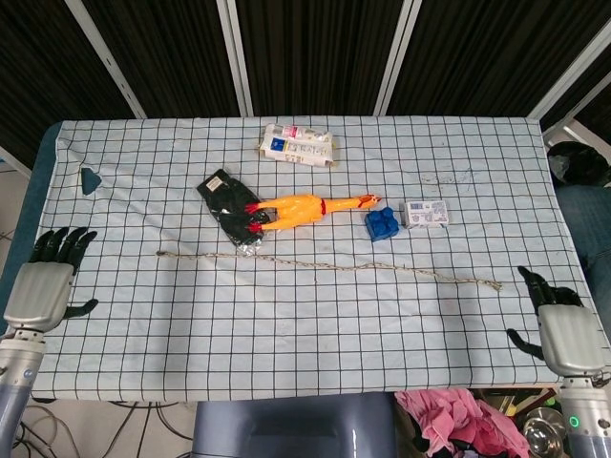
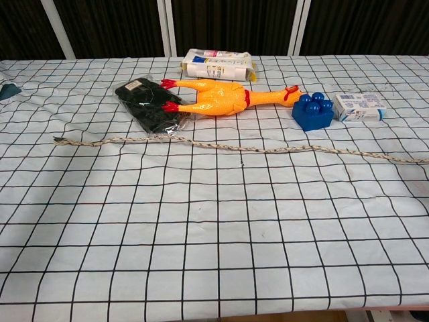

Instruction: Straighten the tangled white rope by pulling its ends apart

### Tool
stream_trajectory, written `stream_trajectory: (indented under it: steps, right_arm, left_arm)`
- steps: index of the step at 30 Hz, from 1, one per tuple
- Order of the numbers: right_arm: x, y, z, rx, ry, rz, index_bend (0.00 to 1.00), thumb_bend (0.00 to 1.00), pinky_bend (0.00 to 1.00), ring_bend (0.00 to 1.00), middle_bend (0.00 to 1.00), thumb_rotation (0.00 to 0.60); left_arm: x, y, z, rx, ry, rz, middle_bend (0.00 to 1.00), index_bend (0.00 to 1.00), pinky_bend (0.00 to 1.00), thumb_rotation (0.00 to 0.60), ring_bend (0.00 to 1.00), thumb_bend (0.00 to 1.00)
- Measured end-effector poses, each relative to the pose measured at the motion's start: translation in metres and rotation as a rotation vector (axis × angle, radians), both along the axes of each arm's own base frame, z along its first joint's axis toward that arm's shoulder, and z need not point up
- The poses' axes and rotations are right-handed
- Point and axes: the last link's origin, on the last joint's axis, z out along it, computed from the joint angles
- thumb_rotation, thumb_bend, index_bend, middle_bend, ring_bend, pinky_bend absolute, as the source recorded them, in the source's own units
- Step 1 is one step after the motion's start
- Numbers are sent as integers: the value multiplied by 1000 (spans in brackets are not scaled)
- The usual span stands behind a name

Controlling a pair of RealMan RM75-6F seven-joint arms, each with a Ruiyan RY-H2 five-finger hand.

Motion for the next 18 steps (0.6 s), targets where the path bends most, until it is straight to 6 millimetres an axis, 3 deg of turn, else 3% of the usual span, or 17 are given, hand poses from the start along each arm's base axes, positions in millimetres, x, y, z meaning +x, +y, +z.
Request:
stream_trajectory:
  steps: [4, 8, 18]
  right_arm:
    - [-7, 22, -11, 2, 0, 0, 80, 137, 248, 300, 162, 600]
    - [-9, 29, -12, 2, -11, 20, 81, 137, 248, 294, 145, 600]
    - [-16, 33, -1, -19, -51, 7, 81, 139, 248, 295, 145, 600]
  left_arm:
    - [-26, -22, 2, 5, -89, -12, 57, 83, 24, 600, 0, 0]
    - [-46, -41, 4, -6, -90, 3, 58, 83, 21, 600, 0, 0]
    - [-51, -81, 8, -14, -47, -38, 54, 82, 21, 600, 0, 0]
